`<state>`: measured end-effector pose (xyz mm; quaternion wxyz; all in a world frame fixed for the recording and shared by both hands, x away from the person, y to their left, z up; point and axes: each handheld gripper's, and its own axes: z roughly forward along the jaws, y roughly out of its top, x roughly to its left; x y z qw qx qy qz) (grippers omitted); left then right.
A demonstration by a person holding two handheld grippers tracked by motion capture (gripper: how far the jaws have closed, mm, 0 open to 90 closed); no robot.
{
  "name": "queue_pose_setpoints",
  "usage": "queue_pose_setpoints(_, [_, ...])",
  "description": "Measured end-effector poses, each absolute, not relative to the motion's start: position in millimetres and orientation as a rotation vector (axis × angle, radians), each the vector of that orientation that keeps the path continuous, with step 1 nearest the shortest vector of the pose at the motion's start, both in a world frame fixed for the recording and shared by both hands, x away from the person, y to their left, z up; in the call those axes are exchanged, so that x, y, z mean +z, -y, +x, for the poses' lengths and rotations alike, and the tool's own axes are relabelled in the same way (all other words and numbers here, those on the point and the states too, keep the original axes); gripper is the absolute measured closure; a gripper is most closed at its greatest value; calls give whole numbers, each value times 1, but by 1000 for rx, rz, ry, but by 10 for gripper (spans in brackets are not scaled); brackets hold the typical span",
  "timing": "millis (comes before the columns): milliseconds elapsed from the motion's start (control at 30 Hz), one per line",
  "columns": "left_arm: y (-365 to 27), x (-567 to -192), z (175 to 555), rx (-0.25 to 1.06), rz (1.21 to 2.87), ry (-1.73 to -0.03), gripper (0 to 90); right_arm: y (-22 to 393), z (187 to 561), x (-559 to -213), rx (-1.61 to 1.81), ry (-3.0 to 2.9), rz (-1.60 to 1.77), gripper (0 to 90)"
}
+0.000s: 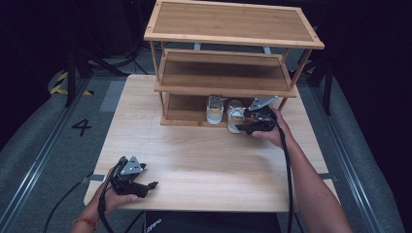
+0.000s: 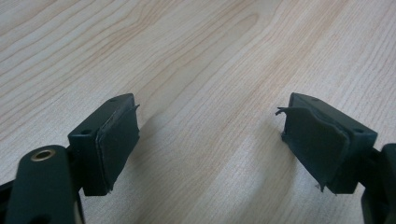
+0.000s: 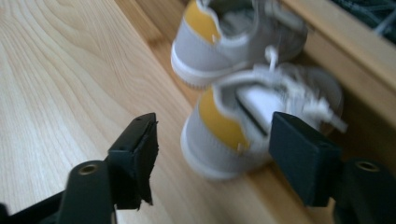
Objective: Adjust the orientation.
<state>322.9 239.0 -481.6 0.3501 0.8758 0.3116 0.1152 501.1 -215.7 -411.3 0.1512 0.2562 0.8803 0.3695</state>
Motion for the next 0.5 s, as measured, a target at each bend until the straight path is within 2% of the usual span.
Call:
queue_pose_setpoints(200, [-239, -482, 323, 302, 2266, -805, 185, 220, 504, -432, 1035, -2554, 850, 259])
queue_pose_setpoints(333, [-239, -482, 323, 301, 2267, -805, 186, 215, 510, -439, 1005, -2544, 887, 254])
queue_pose_setpoints(433, [-239, -482, 323, 301, 2266, -806, 185, 214, 516, -443, 978, -2518, 939, 296])
queue_pose_setpoints(500, [-239, -482, 323, 302, 2266, -805, 185, 214, 519, -445, 997, -2522, 957, 273])
